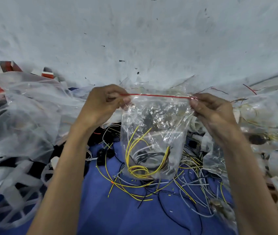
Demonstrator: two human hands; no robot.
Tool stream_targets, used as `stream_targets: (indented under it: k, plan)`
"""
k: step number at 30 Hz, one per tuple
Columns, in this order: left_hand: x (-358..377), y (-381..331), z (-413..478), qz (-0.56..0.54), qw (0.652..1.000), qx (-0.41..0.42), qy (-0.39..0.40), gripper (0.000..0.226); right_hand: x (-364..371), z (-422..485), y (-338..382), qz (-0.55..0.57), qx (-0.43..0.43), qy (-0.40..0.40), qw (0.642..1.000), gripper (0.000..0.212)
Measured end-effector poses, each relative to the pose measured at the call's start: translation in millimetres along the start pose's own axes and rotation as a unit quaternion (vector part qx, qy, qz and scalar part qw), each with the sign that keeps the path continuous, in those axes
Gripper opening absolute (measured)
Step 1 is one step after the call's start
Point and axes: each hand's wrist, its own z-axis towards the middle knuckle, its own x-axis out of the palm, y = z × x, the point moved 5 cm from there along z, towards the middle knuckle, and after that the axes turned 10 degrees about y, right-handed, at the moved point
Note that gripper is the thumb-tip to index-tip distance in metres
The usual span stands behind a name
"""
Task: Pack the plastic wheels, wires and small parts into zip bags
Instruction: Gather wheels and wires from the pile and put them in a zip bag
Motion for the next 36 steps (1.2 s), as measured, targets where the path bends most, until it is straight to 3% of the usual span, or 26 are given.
stream_targets:
  k: [7, 11, 15, 19, 23, 27, 32, 36]
  plan:
    - [-7.2, 7.3, -1.6, 0.02, 0.999, -0.024, 0.01, 0.014, 4.6, -4.0, 2.7, -0.153, 0.039, 0.045, 0.986, 0.005]
    - [-10.6, 5.4, -1.0, 0.06, 0.998, -0.008, -0.023, 0.022, 5.0, -6.1, 11.2, -0.201, -0.009, 0.051, 0.978, 0.006]
    - [-7.0, -4.9, -0.5, 0.097, 0.994, 0.009, -0.047, 0.029, 3.7, -6.7, 17.8, -0.272, -0.069, 0.011, 0.96, 0.021]
    - [-3.2, -11.0, -5.0, 0.095, 0.995, 0.012, -0.025, 0.018, 1.1, -8.9, 18.2, -0.238, -0.038, 0.028, 0.97, 0.006]
    - [-7.1, -11.1, -9.3, 0.07, 0.997, 0.008, -0.02, 0.009, -2.9, -12.8, 10.7, -0.207, 0.015, 0.068, 0.976, 0.017]
    - [-9.1, -14.0, -9.2, 0.073, 0.997, 0.019, -0.029, 0.018, -2.6, -14.7, 16.8, -0.179, -0.041, 0.039, 0.982, 0.01]
    - [-21.3, -43.4, -9.6, 0.05, 0.988, 0.103, -0.101, 0.016, 5.8, -14.4, 46.0, -0.149, -0.155, 0.012, 0.977, 0.009]
    - [-15.5, -43.7, -8.9, 0.05, 0.99, 0.1, -0.081, 0.014, 18.8, -13.3, 35.9, -0.203, -0.079, 0.058, 0.974, 0.005]
